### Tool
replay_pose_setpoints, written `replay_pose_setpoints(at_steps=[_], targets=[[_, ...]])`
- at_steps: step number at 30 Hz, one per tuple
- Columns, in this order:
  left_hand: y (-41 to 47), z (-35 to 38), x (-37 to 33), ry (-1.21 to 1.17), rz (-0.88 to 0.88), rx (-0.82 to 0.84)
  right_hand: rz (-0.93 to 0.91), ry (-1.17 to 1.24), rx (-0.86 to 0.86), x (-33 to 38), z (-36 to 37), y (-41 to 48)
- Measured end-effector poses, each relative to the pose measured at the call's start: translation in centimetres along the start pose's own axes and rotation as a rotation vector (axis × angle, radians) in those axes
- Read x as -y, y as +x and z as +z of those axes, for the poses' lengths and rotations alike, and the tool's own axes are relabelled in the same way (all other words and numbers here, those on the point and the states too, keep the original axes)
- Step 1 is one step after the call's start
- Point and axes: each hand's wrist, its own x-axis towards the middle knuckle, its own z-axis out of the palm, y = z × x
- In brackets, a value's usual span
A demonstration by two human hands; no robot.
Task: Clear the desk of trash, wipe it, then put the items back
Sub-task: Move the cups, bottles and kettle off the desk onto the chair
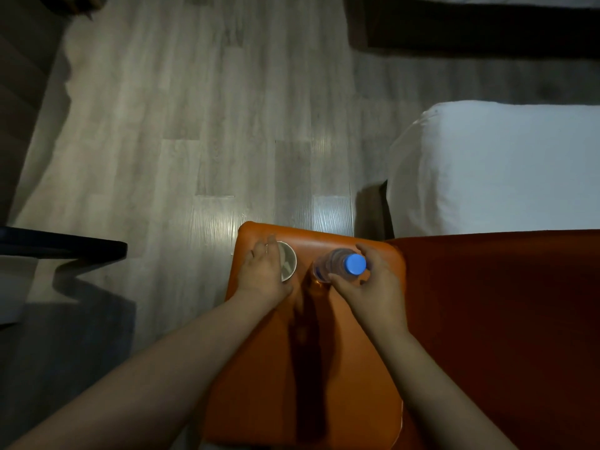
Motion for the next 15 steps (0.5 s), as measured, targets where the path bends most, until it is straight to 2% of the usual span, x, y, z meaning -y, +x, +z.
replay_pose_setpoints(at_steps=[4,9,15], targets=[[-1.9,-1.8,0.4,0.072,0.009,-0.036,-0.031,-0.138,0.006,0.9,-1.9,-1.6],[-5.8,-4.7,0.6,0.121,-0.007,-0.04,-0.016,-0.425,0.19,2.4,-4.5,-4.8],[-12.3,-7.3,1.0,0.113,-0.006,-0.003,-0.094,-0.518,0.308,5.7,-7.3,-8.7]])
